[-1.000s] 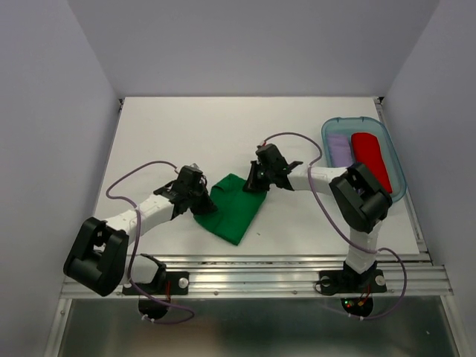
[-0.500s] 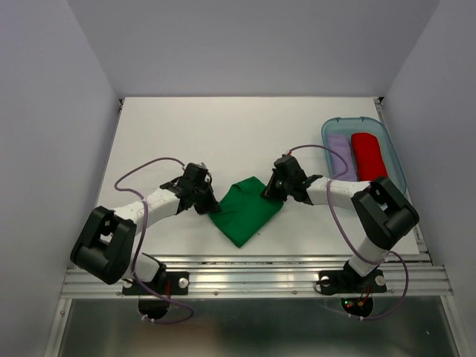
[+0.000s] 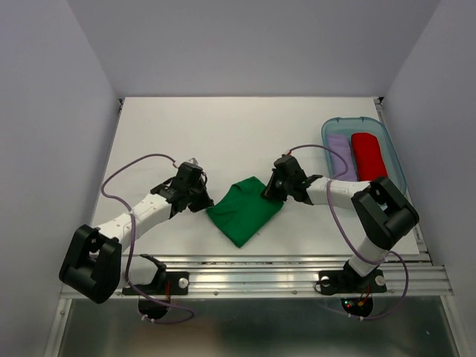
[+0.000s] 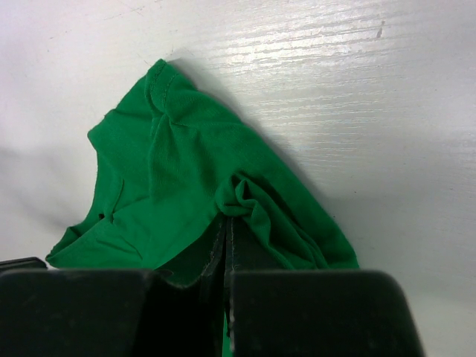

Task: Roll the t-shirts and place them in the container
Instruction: Roll the T-shirt to the center of the board.

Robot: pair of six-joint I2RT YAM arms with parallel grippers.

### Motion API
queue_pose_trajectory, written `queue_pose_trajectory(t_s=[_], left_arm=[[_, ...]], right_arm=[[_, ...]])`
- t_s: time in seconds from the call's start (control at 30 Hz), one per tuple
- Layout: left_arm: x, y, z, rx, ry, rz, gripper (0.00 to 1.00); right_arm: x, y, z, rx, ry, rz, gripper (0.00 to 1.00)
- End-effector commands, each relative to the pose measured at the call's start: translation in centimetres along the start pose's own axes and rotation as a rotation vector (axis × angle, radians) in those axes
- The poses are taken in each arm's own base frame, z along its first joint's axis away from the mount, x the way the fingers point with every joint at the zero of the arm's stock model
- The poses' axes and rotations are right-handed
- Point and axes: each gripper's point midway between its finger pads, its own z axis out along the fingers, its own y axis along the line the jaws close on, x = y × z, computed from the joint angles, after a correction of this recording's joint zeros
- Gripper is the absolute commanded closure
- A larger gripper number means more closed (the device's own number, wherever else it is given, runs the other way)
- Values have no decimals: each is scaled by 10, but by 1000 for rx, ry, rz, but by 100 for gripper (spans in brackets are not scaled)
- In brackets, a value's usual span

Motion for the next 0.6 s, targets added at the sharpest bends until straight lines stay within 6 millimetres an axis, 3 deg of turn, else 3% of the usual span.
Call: queue_pose_trajectory(t_s=[0.0,0.43,0.57], left_arm=[[-12,0,-13,-3,-71,10,100],[9,6,-12,-18,40,42,100],[5,3,-6,-10,31,45,100]], right_arm=[[11,-48,3,173,29,-36,99],[11,-44,5,163,36,-32,99],[11,-44,8,164,41,-32,99]])
